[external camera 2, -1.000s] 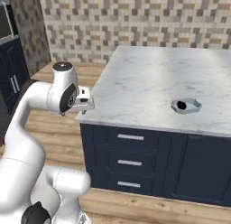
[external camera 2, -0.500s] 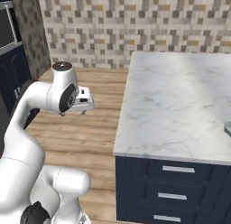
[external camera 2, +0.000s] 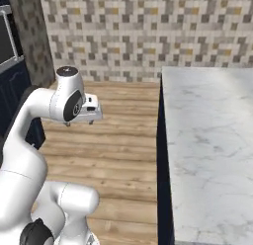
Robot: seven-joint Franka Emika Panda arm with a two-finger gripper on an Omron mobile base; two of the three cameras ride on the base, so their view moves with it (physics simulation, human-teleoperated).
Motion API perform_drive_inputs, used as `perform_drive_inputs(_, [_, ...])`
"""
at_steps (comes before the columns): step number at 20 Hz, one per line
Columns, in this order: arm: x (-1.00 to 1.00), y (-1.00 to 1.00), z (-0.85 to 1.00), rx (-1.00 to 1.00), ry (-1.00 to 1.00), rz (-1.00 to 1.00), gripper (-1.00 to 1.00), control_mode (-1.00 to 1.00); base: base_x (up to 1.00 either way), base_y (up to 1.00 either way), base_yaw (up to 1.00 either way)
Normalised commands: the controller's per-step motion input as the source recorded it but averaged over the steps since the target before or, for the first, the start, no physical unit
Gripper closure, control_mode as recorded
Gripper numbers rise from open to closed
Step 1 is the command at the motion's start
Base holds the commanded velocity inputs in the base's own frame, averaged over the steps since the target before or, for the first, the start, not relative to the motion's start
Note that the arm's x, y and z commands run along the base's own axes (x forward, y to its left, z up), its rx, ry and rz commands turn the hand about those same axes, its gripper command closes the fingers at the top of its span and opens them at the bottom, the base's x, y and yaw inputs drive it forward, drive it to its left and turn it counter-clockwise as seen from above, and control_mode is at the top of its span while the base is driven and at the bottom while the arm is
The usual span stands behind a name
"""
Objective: Take the lemon and eggplant out of the freezer and place them in the tupperware container on the counter. Then put the tupperware containing the vegetables back in the freezer.
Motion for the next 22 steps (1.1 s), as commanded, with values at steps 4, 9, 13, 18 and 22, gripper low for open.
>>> perform_drive_inputs(4, [0.0,0.0,0.0,0.0,0.0,0.0,-1.0,1.0,1.0,0.05,0.09])
perform_drive_inputs(9, [0.0,0.0,0.0,0.0,0.0,0.0,-1.0,1.0,1.0,0.0,0.54])
perform_drive_inputs(13, [0.0,0.0,0.0,0.0,0.0,0.0,-1.0,1.0,0.93,0.0,0.71])
perform_drive_inputs(18, [0.0,0.0,0.0,0.0,0.0,0.0,-1.0,1.0,0.68,0.04,0.75])
perform_drive_inputs(22, [0.0,0.0,0.0,0.0,0.0,0.0,-1.0,1.0,0.18,0.23,0.83])
